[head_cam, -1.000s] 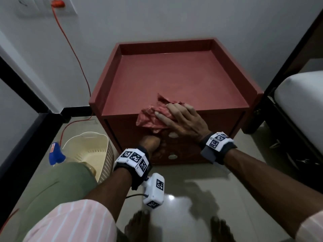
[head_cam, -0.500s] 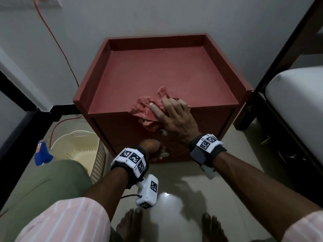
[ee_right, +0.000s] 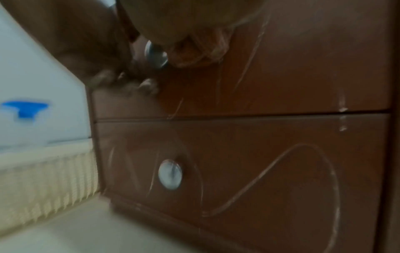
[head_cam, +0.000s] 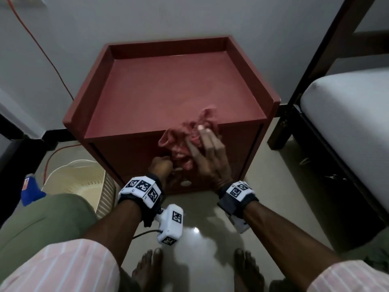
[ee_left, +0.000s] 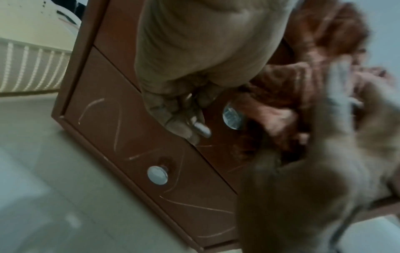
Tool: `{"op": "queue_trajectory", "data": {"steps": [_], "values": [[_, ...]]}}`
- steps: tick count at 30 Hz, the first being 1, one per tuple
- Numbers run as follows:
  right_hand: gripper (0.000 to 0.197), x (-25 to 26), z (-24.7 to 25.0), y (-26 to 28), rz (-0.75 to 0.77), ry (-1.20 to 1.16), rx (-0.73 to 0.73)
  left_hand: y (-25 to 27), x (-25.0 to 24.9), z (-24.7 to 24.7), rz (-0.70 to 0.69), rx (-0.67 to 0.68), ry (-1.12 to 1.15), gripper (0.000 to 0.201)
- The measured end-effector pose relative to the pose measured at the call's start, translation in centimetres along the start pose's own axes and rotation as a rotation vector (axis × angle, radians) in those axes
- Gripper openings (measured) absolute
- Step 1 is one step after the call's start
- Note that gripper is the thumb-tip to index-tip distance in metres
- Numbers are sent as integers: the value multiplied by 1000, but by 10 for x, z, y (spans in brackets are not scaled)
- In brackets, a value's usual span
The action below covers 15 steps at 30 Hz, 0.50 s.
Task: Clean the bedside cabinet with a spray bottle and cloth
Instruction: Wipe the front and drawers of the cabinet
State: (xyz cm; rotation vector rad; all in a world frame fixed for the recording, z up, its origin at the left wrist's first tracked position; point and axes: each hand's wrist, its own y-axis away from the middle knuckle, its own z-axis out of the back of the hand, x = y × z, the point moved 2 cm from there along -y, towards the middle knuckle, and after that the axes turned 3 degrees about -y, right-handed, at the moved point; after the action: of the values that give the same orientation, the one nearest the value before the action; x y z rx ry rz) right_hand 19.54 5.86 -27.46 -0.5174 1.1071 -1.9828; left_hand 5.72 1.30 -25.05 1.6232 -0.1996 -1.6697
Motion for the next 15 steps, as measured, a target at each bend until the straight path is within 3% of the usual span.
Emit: {"op": "queue_trajectory", "data": {"steps": [2, 5, 8, 11, 13, 15], "values": [[51, 1, -10, 18, 148, -80, 128, 4, -1, -2, 30, 1, 89, 20], [35, -28, -12, 41, 22, -95, 172, 2, -2, -4, 27, -27, 58, 31], [50, -38, -1, 40, -184, -115, 87, -4, -1, 1, 56, -43, 32, 32], [67, -27, 0, 20, -284, -138, -50, -12, 3, 7, 85, -22, -26, 28], [72, -18, -11, 24, -284, -107, 18, -14, 9, 13, 139, -1, -83, 27], [64, -7, -30, 50, -194, -82, 192, -16, 15, 18, 179, 25, -131, 26]]}}
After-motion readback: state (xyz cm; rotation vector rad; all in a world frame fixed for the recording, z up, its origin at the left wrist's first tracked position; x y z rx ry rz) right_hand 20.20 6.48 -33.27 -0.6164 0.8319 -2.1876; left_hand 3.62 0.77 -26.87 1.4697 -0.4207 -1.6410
